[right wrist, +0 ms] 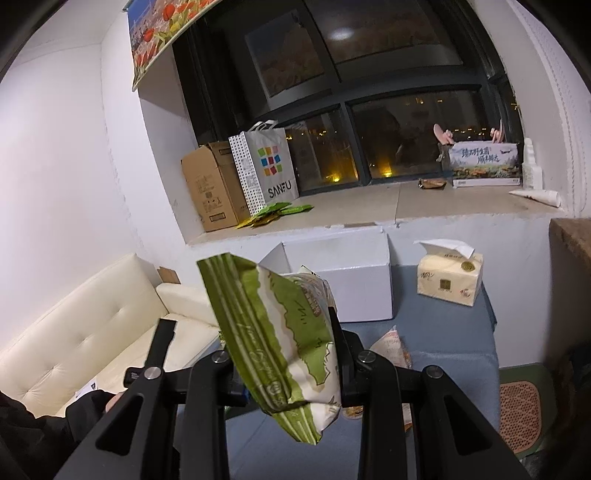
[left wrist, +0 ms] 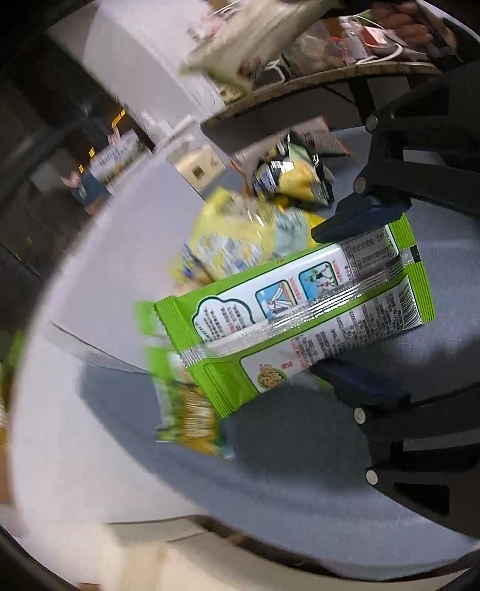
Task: Organize snacks
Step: 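Drop the green bar packet and green chip bag into the white box with both tools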
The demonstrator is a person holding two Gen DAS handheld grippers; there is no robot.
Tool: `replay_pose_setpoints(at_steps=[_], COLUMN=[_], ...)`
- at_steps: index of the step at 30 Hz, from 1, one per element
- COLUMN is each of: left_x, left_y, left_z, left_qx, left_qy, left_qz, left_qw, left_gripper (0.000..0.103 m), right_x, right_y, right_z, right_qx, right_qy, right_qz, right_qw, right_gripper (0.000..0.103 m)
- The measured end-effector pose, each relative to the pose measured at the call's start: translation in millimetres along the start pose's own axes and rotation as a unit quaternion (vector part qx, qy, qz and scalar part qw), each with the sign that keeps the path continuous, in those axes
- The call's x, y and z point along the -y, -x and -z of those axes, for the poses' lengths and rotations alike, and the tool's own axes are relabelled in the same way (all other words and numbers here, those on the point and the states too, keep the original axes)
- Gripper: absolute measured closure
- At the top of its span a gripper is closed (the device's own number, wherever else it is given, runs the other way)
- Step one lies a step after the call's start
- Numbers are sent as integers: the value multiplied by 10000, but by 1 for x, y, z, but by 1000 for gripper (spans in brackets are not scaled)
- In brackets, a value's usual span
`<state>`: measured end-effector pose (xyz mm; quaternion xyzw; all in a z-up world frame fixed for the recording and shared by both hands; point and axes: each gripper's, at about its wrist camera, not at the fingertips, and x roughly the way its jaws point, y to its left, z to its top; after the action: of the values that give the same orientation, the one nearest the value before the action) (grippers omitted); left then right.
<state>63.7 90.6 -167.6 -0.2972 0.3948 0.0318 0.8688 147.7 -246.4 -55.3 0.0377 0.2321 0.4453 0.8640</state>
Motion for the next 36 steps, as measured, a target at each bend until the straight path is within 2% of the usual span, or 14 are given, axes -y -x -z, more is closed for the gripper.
replay_pose_setpoints(at_steps=[4,7,9,12,14,18,21,23,27,30,32,33,34,36], left_x=[27,41,48,61,66,81,83,85,92,91,88,85,83,78], left_y=[44,64,69,63,54,22,-6,-24,-53,-69,-75,-75,-74,-69], left_z=[-6,-26,-50,-103,-136,-209,-253,-273,-285,-288,-287,-286,-284,-279], left_qx=[824,1144,1255,1416,1396,1383,1257,1159,1000,858,750,750,788,858], left_qy=[-670,-964,-1124,-1399,-1472,-1763,-1862,-1878,-2081,-2144,-2040,-1984,-1954,-1940], left_qz=[-241,-142,-19,-151,-175,-619,-832,-921,-1088,-1198,-1292,-1279,-1273,-1244], left_qw=[9940,9886,9857,9799,9790,9726,9709,9710,9669,9656,9675,9688,9692,9693], left_gripper=[35,35,35,35,35,35,35,35,34,24,4,0,0,0], right_x=[-2,-1,0,-1,1,10,22,36,64,74,77,79,82,84], right_y=[-6,-12,-18,-37,-56,-105,-150,-181,-233,-258,-269,-273,-276,-273], right_z=[6,4,-2,-22,-42,-91,-125,-143,-164,-168,-167,-166,-165,-163], right_qx=[-59,-22,35,66,85,31,-189,-414,-723,-851,-936,-1010,-1055,-906], right_qy=[-18,-46,-68,64,208,373,447,244,-130,-220,-338,-402,-505,-673], right_qz=[-50,-48,-49,-73,-32,211,479,480,547,563,508,510,549,501], right_qw=[10000,10000,10000,9999,9997,9991,9977,9977,9958,9945,9937,9928,9916,9923], right_gripper=[71,71,71,71,71,71,71,71,71,69,58,28,0,0])
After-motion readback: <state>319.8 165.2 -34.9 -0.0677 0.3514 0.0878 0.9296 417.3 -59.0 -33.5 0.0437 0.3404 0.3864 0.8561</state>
